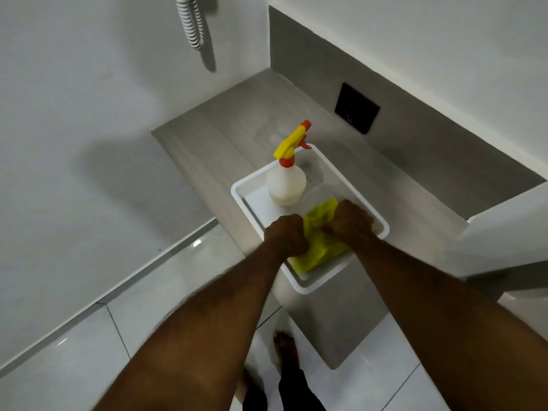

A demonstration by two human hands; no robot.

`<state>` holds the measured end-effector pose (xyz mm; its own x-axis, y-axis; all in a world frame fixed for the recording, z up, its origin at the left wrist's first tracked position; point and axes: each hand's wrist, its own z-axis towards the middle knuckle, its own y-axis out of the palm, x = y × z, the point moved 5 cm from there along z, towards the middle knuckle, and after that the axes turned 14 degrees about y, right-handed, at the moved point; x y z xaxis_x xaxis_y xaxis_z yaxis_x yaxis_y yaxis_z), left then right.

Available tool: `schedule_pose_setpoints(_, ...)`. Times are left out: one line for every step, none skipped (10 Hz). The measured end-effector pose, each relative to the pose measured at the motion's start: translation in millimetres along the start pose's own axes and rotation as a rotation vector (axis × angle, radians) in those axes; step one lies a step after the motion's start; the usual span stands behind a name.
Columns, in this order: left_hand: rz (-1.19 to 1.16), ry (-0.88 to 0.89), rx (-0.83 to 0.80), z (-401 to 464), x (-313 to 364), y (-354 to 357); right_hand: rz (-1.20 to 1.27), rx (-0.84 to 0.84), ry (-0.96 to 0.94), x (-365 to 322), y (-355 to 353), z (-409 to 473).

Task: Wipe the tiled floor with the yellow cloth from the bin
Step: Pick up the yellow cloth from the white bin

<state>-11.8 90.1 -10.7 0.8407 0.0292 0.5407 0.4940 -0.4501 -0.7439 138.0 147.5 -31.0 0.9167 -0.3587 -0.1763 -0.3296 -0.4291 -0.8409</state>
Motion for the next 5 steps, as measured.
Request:
schedule_pose_setpoints(-0.202,0.112,0.127,-5.3,16.6,-20.8,0.185,-0.083,0.042,1.2,-4.6,2.6)
schedule_pose_setpoints(-0.351,0.181,0.257,-24.1,31.8,-53.2,0.47,-0.34,0.048,4.2,-4.6,-10.7)
schedule_pose_setpoints(-0.673,0.233,0.349,-59.2,34.5,-92.4,0.867,-0.696,-0.08,-12.4,-12.3,-37.1)
schedule_pose_setpoints(-0.933,0.284,0.374,-107.1,22.1,-131.1,1.039,-0.927,-0.145,-54.1,-10.6,-64.3)
schedule_pose_setpoints(-1.107,0.261,0.445,-156.7,-15.3,-157.9,1.133,-1.139,-0.321,-113.4,-7.9,-112.1)
